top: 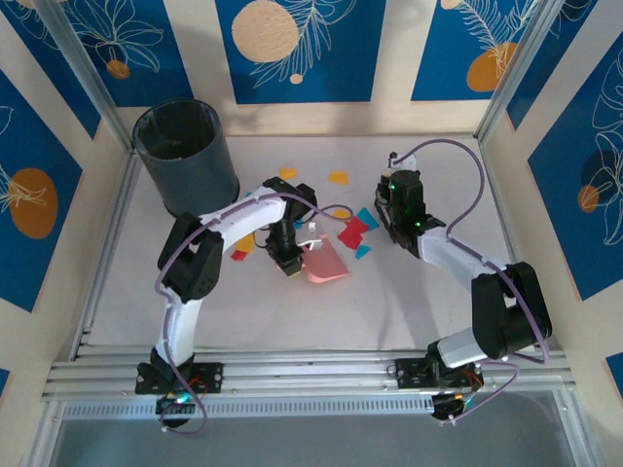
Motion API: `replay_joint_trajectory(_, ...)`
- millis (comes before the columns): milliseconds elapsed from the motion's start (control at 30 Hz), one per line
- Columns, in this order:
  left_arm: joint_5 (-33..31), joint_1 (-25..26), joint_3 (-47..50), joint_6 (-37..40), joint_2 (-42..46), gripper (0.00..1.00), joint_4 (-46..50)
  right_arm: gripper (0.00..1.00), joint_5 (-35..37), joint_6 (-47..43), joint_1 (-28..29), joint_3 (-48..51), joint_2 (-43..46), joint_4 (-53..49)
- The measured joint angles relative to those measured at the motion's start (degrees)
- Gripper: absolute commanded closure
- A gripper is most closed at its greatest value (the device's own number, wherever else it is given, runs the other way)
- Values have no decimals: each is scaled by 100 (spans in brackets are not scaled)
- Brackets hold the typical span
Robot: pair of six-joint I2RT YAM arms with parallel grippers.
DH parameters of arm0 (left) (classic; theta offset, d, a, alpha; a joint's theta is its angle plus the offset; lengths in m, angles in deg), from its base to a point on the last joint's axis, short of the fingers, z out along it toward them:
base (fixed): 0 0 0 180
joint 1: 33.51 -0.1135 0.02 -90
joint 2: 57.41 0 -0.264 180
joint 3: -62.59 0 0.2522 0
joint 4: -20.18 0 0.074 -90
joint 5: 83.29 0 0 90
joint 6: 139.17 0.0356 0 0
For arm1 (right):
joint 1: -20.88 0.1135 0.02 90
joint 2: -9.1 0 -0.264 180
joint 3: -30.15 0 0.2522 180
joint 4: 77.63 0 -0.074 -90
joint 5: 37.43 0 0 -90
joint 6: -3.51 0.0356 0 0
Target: Sweep away the paper scraps from the table
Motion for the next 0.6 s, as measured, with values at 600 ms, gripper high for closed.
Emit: replay_joint_trajectory(600, -50, 24, -505, -247, -409, 100, -114, 100, 70, 210, 745, 247, 168, 101)
